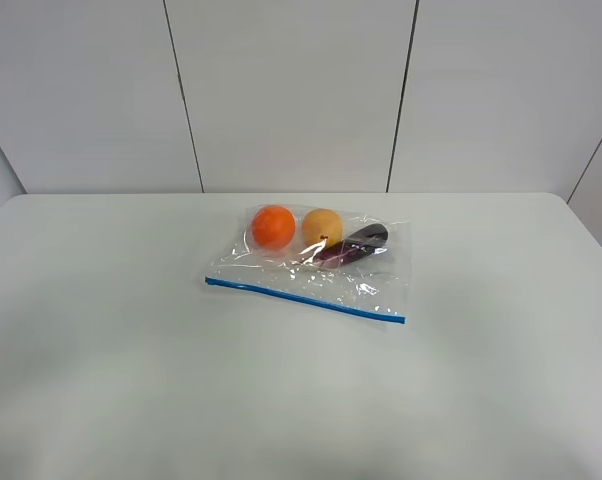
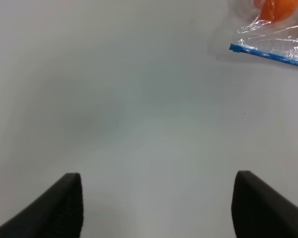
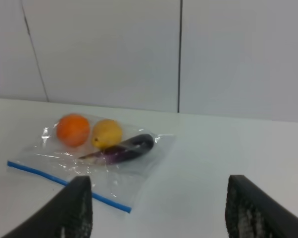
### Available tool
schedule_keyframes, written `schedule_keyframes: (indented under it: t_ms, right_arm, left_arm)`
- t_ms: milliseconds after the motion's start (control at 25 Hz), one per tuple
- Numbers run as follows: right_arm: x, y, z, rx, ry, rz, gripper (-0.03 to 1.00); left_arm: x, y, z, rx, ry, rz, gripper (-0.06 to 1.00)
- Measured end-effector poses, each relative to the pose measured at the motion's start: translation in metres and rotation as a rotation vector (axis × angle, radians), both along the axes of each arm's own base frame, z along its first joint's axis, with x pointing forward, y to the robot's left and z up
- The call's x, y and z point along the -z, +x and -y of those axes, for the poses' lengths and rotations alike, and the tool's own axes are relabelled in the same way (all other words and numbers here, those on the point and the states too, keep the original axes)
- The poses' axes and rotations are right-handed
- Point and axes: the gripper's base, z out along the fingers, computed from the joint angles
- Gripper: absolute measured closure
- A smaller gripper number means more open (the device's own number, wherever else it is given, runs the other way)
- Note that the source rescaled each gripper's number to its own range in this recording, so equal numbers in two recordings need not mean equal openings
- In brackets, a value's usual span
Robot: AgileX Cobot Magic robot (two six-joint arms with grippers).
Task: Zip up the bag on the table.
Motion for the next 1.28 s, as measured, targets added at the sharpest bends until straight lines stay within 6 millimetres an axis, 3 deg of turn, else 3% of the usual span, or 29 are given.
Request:
schedule_keyframes:
  t_ms: [240,680,960,1280]
  right_arm:
    - [0.026,0.003,0.003,0.033,0.009,-0.029,0.25]
    - [0.033,0.008,0.009,0.056,-0.025,-0.051,0.25]
    - [0.072,0.031,0.011,0.059,-0.001,-0.185,0.25]
    - [0.074,0.033,0.012,0.062,0.000,-0.178,0.25]
  left_arm:
    - [0.000,0.000,0.000,0.000,0.000,0.000,0.13]
    - [0.000,0.000,0.000,0.000,0.000,0.000,0.13]
    - [0.000,0.000,0.000,0.000,0.000,0.000,0.13]
    - [0.000,0.000,0.000,0.000,0.000,0.000,0.13]
